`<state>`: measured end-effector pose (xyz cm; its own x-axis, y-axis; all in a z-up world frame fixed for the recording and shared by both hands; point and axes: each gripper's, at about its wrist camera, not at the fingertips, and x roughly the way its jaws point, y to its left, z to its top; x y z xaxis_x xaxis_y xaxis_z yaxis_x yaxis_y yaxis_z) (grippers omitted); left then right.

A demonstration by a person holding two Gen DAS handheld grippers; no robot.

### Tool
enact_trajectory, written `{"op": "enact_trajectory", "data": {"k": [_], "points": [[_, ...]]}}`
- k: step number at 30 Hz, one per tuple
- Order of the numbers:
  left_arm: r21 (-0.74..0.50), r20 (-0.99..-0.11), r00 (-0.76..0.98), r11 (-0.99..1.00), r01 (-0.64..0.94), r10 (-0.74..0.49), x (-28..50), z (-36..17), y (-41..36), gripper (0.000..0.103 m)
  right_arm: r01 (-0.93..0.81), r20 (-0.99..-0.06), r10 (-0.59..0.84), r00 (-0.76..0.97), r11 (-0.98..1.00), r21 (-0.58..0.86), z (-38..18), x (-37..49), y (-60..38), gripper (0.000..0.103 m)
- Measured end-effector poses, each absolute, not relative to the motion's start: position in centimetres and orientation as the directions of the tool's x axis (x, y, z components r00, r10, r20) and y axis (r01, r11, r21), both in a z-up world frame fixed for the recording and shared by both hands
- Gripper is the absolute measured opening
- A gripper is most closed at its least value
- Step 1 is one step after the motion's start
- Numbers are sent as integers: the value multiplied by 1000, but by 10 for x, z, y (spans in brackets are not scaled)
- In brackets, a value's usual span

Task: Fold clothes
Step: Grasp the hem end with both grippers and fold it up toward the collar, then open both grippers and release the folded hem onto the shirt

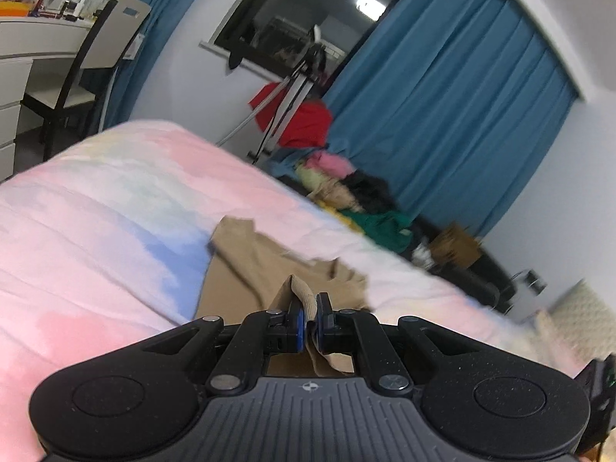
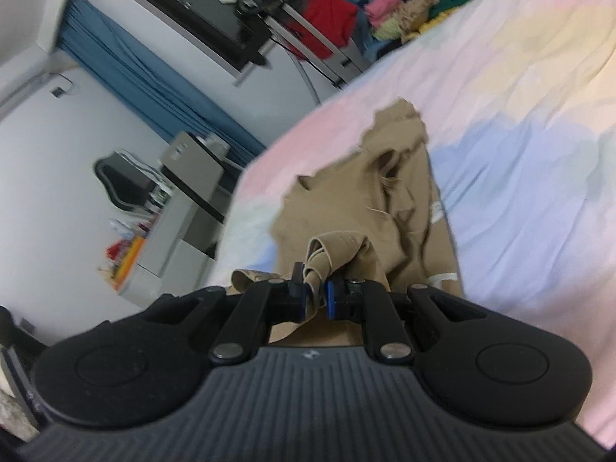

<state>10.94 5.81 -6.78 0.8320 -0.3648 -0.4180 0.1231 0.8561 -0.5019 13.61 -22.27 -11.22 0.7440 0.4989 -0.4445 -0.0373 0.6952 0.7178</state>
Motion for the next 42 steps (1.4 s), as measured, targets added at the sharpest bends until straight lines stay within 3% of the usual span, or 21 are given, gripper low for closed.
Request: {"op": "enact_trajectory", "data": {"k": [10, 12, 13, 16, 17, 18, 20, 24, 28, 31, 34, 36, 39, 42], "points": [[-411, -545, 772, 907, 94, -328, 175, -149, 43, 7, 57, -540, 489, 685, 703, 709, -177, 187, -225, 14], [-408, -561, 762, 909, 85, -323, 180, -156, 43, 12, 75, -544, 491, 681, 692, 718, -182, 189, -226, 15], [-405, -567, 757, 910, 86, -324, 181, -158, 42, 19, 75, -540, 493, 682, 687, 722, -182, 189, -226, 16], [-403, -561, 755, 909, 108, -338, 176, -153, 39, 43, 52, -521, 505, 688, 682, 729, -175, 182, -223, 29], [-396, -558, 758, 911, 114, -337, 172, -149, 38, 50, 44, -514, 509, 691, 680, 732, -173, 179, -222, 41], [-387, -555, 761, 914, 120, -335, 166, -145, 36, 52, 36, -508, 513, 693, 678, 734, -170, 177, -221, 53], [-353, -552, 769, 926, 134, -322, 154, -137, 32, 58, 19, -499, 515, 697, 682, 731, -164, 171, -219, 62], [-326, -542, 779, 933, 150, -314, 128, -126, 32, 61, -12, -523, 403, 751, 801, 599, -136, 141, -212, 63], [-302, -562, 770, 942, 147, -301, 103, -124, 34, 61, -60, -533, 398, 746, 838, 542, -123, 117, -211, 63], [-283, -587, 758, 949, 139, -285, 89, -126, 34, 61, -46, -552, 393, 735, 842, 538, -127, 103, -213, 61], [-299, -604, 743, 946, 123, -287, 79, -129, 36, 61, -23, -588, 387, 710, 848, 530, -136, 102, -212, 48], [-292, -619, 734, 949, 115, -280, 76, -132, 36, 59, -6, -612, 389, 689, 847, 532, -143, 101, -211, 30], [-259, -651, 717, 961, 100, -250, 73, -140, 36, 55, 12, -622, 372, 689, 852, 523, -149, 96, -211, 13], [-269, -671, 698, 960, 82, -248, 73, -147, 39, 51, 51, -604, 363, 709, 829, 557, -150, 91, -218, 6]]}}
